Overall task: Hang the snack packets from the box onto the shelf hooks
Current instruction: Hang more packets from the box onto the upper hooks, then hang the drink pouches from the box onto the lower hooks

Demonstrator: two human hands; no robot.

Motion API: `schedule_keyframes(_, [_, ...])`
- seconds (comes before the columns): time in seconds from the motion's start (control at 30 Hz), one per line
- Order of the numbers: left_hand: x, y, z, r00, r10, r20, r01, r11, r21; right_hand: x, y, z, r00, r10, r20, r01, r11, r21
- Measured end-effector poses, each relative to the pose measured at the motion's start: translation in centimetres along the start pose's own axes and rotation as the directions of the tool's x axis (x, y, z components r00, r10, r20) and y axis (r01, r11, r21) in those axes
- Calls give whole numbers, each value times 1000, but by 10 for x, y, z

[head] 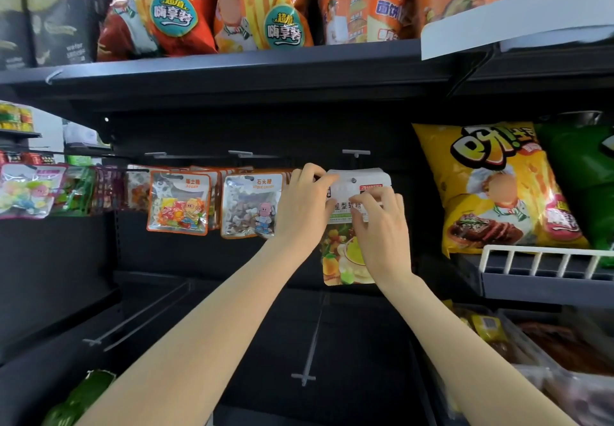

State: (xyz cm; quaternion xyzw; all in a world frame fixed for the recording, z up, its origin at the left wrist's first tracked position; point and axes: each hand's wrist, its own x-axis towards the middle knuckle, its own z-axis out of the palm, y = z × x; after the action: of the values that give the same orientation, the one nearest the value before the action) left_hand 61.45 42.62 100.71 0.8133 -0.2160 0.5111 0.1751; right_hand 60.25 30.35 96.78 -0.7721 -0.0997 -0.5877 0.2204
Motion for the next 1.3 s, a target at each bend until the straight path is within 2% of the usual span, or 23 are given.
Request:
schedule_keyframes(0.13, [-21, -22, -23, 997, 76, -19, -75, 997, 34, -8, -28, 6, 994, -21, 107, 6, 991, 133])
schedule_keyframes(0.23, [-46, -55, -53, 999, 40, -19, -38, 994, 99, -17, -61, 17, 967, -73, 245, 15, 972, 232])
schedule_keyframes(0.33, [-79, -99, -84, 985, -157, 67, 146, 978, 146, -32, -103, 38, 927, -104, 360, -24, 942, 335])
schedule_keyframes(0.43, [-117, -150, -115, 925, -351, 148, 324, 929, 178, -57, -158, 72, 865, -133, 484, -96, 902, 421])
schedule_keyframes(0.57, [-175, -227, -160, 848, -510, 146, 470, 850, 240, -101, -239, 126, 780, -206, 591, -144, 859, 491])
schedule_keyframes(0.67, [-231, -296, -193, 739, -654, 161, 619, 754, 219, -143, -305, 170, 695, -250, 674, -210, 826, 524])
schedule_keyframes(0.77, [-296, -369, -228, 577, -796, 184, 761, 605, 232, -192, -377, 215, 570, -278, 774, -307, 801, 514])
schedule_keyframes(0.9, [-376, -446, -265, 373, -919, 128, 883, 393, 255, -251, -454, 271, 406, -345, 846, -392, 771, 502])
schedule_keyframes(1.1, [-470, -546, -301, 119, -989, 91, 913, 145, 382, -316, -549, 361, 147, -466, 873, -459, 749, 477])
schedule_keyframes(1.2, [-507, -592, -312, 7, -997, 79, 875, 44, 482, -349, -593, 419, 51, -543, 838, -426, 747, 510])
schedule_keyframes(1.3, [-531, -629, -316, -89, -991, 100, 818, -15, 576, -383, -630, 471, -107, -568, 816, -348, 790, 504])
